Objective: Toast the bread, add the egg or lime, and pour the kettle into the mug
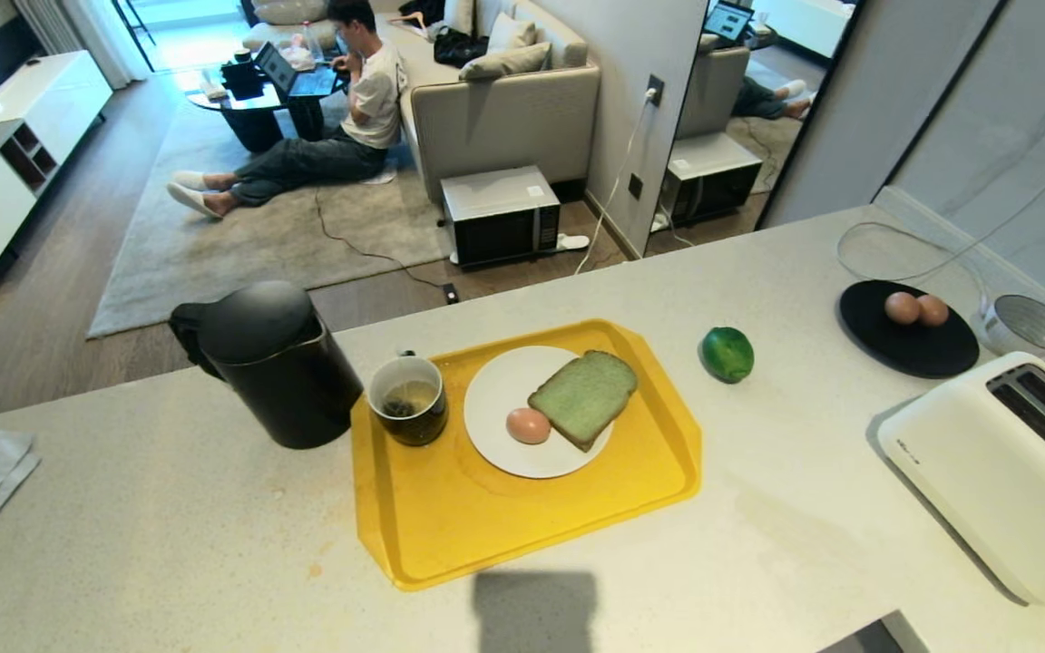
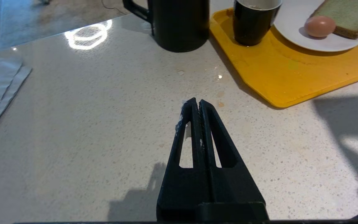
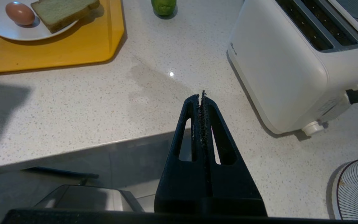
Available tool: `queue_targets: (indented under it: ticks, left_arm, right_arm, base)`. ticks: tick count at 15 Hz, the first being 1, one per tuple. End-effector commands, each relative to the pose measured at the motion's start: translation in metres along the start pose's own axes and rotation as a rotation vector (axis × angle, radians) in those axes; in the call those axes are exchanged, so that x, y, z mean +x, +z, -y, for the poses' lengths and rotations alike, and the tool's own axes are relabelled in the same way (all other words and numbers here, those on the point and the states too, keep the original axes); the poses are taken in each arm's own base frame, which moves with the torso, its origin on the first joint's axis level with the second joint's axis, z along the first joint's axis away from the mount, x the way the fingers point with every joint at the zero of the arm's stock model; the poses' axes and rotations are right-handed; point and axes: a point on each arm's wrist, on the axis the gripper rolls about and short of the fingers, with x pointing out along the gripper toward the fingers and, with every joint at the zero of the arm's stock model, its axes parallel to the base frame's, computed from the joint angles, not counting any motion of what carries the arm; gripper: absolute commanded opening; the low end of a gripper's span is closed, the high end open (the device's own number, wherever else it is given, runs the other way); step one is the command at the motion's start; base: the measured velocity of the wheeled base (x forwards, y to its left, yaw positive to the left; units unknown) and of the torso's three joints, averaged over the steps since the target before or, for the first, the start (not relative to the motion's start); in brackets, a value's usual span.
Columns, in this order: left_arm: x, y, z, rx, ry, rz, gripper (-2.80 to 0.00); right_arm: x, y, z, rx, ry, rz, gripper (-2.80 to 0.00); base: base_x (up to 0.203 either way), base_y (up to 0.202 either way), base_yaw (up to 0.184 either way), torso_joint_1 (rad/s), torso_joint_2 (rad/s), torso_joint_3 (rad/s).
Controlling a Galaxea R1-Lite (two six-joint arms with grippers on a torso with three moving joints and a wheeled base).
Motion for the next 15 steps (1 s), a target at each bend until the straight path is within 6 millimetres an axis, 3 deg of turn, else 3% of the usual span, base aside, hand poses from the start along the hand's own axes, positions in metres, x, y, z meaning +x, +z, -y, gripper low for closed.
queue_targets:
  ticks: [1,11,15]
  left_arm:
    - [0.0002,0.0,0.0,0.0,0.0,-0.003,-2.8]
    - [0.0002,0.0,0.0,0.004,0.0,-0.002,-2.8]
    - [0.0002,0.0,0.0,0.004,0.0,-0.003,-2.8]
  right_arm:
    - [0.0002,-0.0003,0.0,0.0,0.0,-0.003,-2.8]
    - [0.0002,-0.0004,0.0001,-0.005,-0.004,-0.003,-2.8]
    - [0.0002,-0.0004,0.0001,-0.005,-0.004,-0.003,-2.8]
  base:
    - [0.0,0.0,0.0,0.0,0.0,0.0]
    - [0.0,0.0,0.0,0.0,0.0,0.0]
    - [0.003,-0.007,0.146,0.003,0.0,0.006]
